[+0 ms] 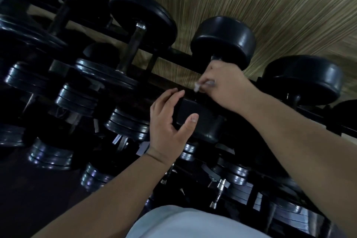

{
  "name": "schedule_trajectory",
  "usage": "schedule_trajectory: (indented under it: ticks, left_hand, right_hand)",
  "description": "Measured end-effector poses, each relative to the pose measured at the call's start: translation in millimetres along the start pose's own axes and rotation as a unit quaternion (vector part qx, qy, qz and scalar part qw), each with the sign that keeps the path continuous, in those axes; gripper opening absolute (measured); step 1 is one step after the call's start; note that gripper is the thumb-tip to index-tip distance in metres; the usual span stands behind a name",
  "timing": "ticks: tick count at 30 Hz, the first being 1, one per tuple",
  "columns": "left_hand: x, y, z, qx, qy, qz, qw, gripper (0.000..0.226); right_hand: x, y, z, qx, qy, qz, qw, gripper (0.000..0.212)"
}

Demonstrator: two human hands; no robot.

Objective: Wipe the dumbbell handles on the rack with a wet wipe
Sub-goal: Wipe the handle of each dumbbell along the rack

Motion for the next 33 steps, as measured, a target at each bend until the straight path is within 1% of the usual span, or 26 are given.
schedule_trajectory:
  ticks: [4, 7, 10, 14, 17, 21, 25, 29, 31, 33]
  left_hand:
    - [2.6, 2.0, 0.1, 0.015, -0.012, 0.01, 1.0, 0.062]
    - [3.9, 2.7, 0.3, 0.023, -0.019, 0.009, 1.0, 0.063]
    - [4.3, 4.4, 0.6, 0.024, -0.025, 0.005, 0.999, 0.062]
    - [6.7, 7.9, 2.0, 0.03, -0.038, 0.004, 0.999, 0.062]
    - [8.0, 10.4, 1.5, 0.036, -0.052, 0.013, 0.998, 0.063]
    - [11.3, 15.6, 2.1, 0.051, -0.077, 0.027, 0.995, 0.061]
    - [16.5, 24.8, 5.2, 0.059, -0.103, 0.044, 0.992, 0.059]
    - [18.3, 41.5, 13.1, 0.053, -0.107, 0.099, 0.988, 0.058]
    - [12.3, 55.8, 16.0, 0.031, -0.11, 0.123, 0.986, 0.056]
    - [-1.8, 76.1, 15.2, -0.014, -0.126, 0.138, 0.982, 0.054]
  right_hand:
    - [9.2, 5.8, 22.8, -0.048, 0.079, -0.012, 0.996, 0.017]
    - [2.4, 5.1, 12.3, -0.047, 0.09, 0.018, 0.995, 0.014]
    - [-2.9, 3.9, -2.8, -0.035, 0.04, 0.064, 0.997, 0.011]
    - [-3.3, 4.0, -19.8, -0.004, -0.043, 0.07, 0.997, 0.016]
    - [-4.1, 9.1, -30.8, -0.001, -0.059, 0.078, 0.995, 0.018]
    - [2.5, 22.9, -44.3, -0.056, -0.011, 0.082, 0.995, 0.012]
    - [23.7, 40.6, -75.4, -0.1, 0.026, 0.15, 0.983, 0.01]
    - [52.6, 66.8, -111.3, -0.122, 0.054, 0.184, 0.974, 0.008]
    - [65.7, 80.1, -126.7, -0.131, 0.067, 0.199, 0.969, 0.009]
    - [76.4, 93.5, -141.1, -0.144, 0.078, 0.208, 0.964, 0.011]
Point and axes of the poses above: each hand's wrist, its own z-axis towards the middle knuckle, its own x-axis out of the back of the hand, y = z × x, the point moved 2 cm from there along z, towards the middle knuckle, and after that the axes turned 13 degrees about -x, right-handed, at the moved point
